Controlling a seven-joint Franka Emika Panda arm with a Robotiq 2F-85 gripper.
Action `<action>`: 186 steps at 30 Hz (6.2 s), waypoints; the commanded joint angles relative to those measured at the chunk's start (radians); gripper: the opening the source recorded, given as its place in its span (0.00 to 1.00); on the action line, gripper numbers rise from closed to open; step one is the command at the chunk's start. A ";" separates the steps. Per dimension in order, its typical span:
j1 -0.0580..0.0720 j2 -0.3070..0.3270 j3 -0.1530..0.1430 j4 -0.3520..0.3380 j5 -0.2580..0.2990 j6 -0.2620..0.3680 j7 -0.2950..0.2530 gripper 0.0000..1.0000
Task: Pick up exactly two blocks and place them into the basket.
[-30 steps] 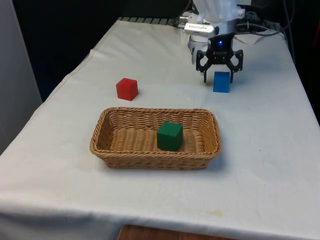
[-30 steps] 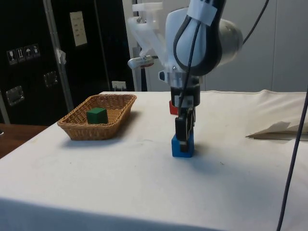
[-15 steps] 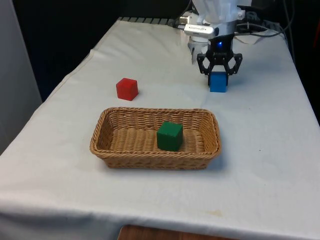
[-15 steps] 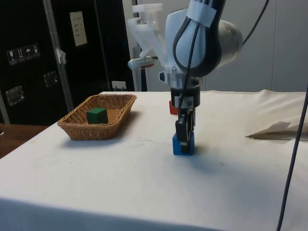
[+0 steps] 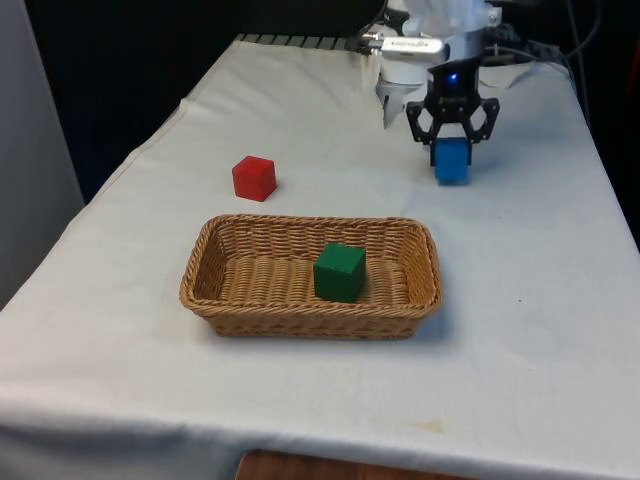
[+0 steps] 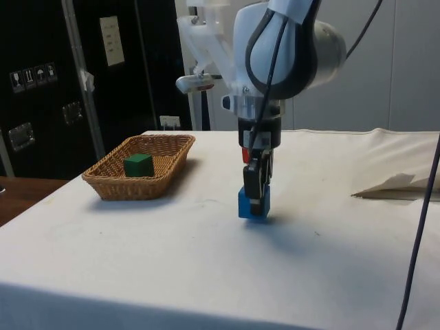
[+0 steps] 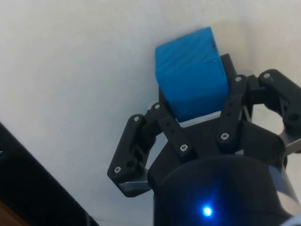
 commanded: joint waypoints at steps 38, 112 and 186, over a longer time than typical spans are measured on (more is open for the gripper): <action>0.000 -0.153 0.055 0.015 -0.077 -0.035 0.124 0.00; -0.083 -0.202 -0.111 0.144 -0.376 -0.104 0.256 0.00; -0.155 0.286 -0.240 0.632 -0.157 -0.194 0.028 0.00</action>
